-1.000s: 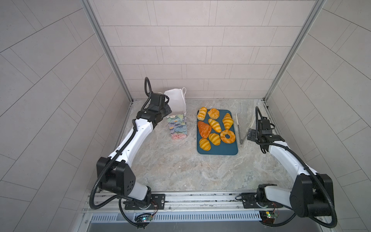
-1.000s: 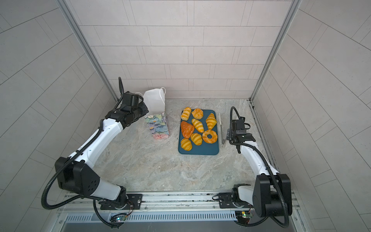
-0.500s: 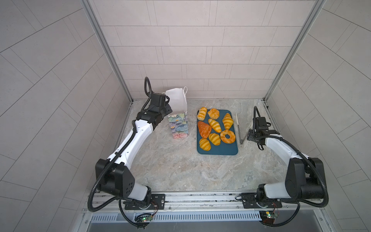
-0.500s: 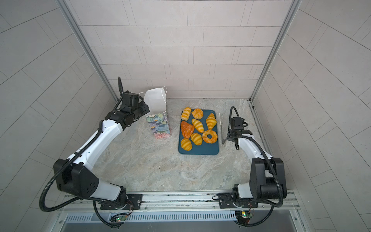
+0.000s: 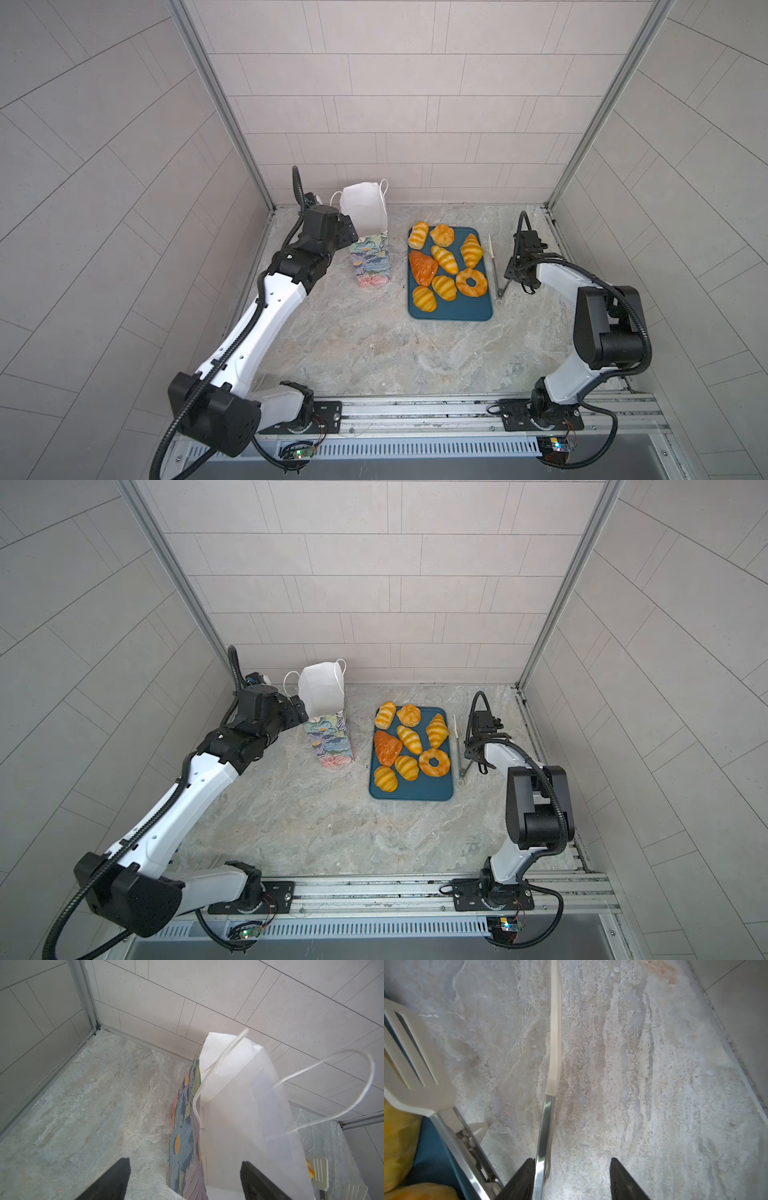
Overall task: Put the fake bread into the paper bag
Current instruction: 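Lift one silver tongs arm with the right gripper while the left releases the bag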
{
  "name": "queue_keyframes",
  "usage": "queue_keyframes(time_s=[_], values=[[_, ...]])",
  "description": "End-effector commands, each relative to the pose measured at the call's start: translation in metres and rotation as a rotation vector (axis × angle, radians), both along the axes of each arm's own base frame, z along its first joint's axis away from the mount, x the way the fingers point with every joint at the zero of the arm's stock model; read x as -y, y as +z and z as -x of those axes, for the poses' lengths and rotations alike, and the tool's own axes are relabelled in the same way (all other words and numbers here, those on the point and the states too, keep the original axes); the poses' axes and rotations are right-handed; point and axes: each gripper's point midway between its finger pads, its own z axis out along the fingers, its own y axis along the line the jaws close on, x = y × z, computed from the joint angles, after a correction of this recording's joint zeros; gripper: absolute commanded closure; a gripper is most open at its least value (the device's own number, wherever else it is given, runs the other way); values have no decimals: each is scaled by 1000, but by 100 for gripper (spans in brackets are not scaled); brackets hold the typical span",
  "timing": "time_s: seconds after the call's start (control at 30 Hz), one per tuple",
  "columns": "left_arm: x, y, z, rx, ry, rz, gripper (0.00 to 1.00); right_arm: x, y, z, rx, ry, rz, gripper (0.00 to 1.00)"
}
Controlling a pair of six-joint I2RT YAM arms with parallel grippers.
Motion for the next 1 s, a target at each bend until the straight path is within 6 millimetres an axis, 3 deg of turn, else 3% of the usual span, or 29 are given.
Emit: queue_keyframes(time_s=[0.0, 0.4, 0.47, 0.6, 0.77, 0.97], values=[[-7, 8, 9, 30, 32, -91, 8, 3, -4, -4, -28, -38, -13, 43], [3, 24, 16, 80, 3, -158, 7, -2, -30, -10, -117, -23, -43, 67], [5, 25, 17, 84, -2, -175, 7, -3, -30, -12, -119, -20, -48, 77], [10, 34, 19, 102, -8, -216, 7, -3, -10, -16, -67, -12, -50, 91], [24, 51, 22, 138, -25, -277, 7, -3, 25, -18, -19, 19, -45, 96], [68, 76, 22, 187, -144, -325, 7, -1, 72, -18, 58, 53, -53, 97]])
